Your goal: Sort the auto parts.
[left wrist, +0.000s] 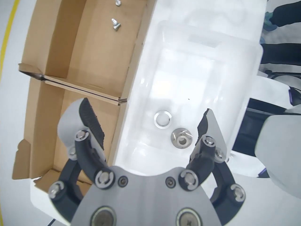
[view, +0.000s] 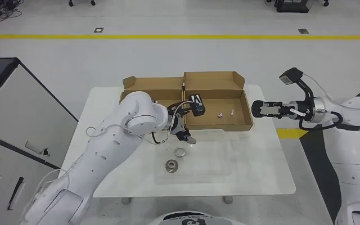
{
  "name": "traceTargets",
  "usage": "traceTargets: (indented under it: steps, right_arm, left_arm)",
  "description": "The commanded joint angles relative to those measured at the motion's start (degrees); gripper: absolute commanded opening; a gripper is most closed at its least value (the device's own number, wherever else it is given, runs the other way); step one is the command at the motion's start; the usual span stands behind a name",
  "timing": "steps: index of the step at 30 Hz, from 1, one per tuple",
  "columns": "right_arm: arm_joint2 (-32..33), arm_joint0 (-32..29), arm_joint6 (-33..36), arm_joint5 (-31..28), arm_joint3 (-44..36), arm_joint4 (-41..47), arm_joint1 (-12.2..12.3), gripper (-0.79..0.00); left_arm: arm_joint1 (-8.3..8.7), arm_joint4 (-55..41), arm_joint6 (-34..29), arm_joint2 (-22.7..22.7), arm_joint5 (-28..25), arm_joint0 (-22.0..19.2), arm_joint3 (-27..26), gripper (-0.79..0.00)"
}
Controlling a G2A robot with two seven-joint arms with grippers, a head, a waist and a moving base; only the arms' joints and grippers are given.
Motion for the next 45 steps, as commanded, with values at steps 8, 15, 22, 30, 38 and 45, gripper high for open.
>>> traceTargets:
  steps: [8, 15, 22, 30, 38, 45]
  right_arm:
    - [0.0, 0.0, 0.0, 0.0, 0.0, 0.0, 0.0, 0.0]
    - [0.0, 0.0, 0.0, 0.0, 0.0, 0.0, 0.0, 0.0]
    - [0.0, 0.0, 0.0, 0.0, 0.0, 0.0, 0.0, 0.0]
    - [0.0, 0.0, 0.0, 0.0, 0.0, 0.0, 0.0, 0.0]
    - [0.0, 0.0, 0.0, 0.0, 0.0, 0.0, 0.0, 0.0]
    - [0.0, 0.0, 0.0, 0.0, 0.0, 0.0, 0.0, 0.0]
  left_arm:
    - [-0.04, 0.55, 0.11, 0.14, 0.06, 0.21, 0.15, 0.0]
    - [-0.74, 2.74, -6.77, 11.93, 6.78, -4.88, 2.46, 0.0]
    - [-2.2, -0.75, -11.71, 22.73, 11.73, -13.91, 8.3, 0.0]
    - [-3.46, -3.38, -11.71, 30.62, 11.73, -19.2, 12.92, -0.015]
    - [-4.04, -4.71, -10.76, 33.06, 10.88, -21.22, 14.13, -0.357]
    - [-3.68, -3.32, -9.1, 32.55, 9.72, -21.02, 12.8, -0.406]
